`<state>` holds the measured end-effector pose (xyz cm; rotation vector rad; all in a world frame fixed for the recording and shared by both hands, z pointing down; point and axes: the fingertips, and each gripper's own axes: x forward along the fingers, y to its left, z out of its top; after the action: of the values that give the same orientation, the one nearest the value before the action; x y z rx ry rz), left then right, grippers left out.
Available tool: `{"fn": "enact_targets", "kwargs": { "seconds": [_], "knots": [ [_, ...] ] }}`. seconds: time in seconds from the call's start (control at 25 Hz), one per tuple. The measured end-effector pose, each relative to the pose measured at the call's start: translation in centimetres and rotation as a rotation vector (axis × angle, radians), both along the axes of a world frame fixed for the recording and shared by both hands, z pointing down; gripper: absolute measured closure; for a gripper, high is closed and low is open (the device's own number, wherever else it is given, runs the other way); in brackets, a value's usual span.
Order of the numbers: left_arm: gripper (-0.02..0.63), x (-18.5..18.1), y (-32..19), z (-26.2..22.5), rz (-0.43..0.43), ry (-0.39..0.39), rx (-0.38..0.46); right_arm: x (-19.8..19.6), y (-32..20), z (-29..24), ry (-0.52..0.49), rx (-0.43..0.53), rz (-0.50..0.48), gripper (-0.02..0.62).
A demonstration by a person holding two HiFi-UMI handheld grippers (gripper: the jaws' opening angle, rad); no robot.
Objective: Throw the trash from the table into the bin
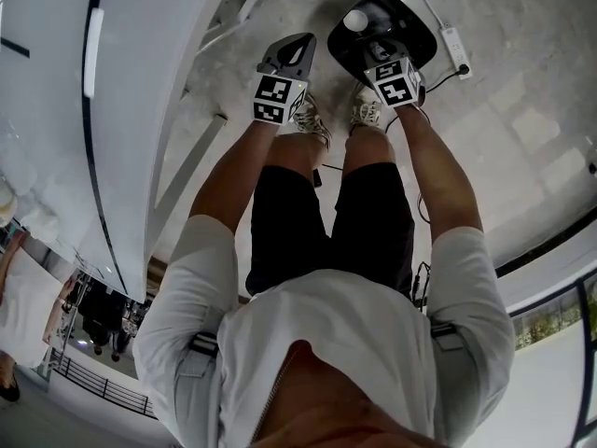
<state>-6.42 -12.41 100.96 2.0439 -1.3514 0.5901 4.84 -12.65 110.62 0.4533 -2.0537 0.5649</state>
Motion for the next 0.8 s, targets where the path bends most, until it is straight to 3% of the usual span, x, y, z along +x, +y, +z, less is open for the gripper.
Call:
{"fn": "enact_targets", "kwargs": {
  "seconds": [0.4, 0.64, 0.8],
  "knots": [
    [0.597, 1.8, -1.3, -9.1, -0.006, 0.014, 0.032, 2.1, -2.4, -11.8, -0.039, 0.079, 0.075, 0.499],
    [0.597, 2.5, -1.5, -18.8, -0.029, 0.034, 0.077, 3.5, -3.8, -24.2, -0.111, 0.148, 0.186, 0.586],
    [0.597, 3.3, -1.6, -26.1, -0.039, 0.055, 0.109, 4.3, -4.3, -33.0, -0.145, 0.196, 0.207, 0.591]
  ]
}}
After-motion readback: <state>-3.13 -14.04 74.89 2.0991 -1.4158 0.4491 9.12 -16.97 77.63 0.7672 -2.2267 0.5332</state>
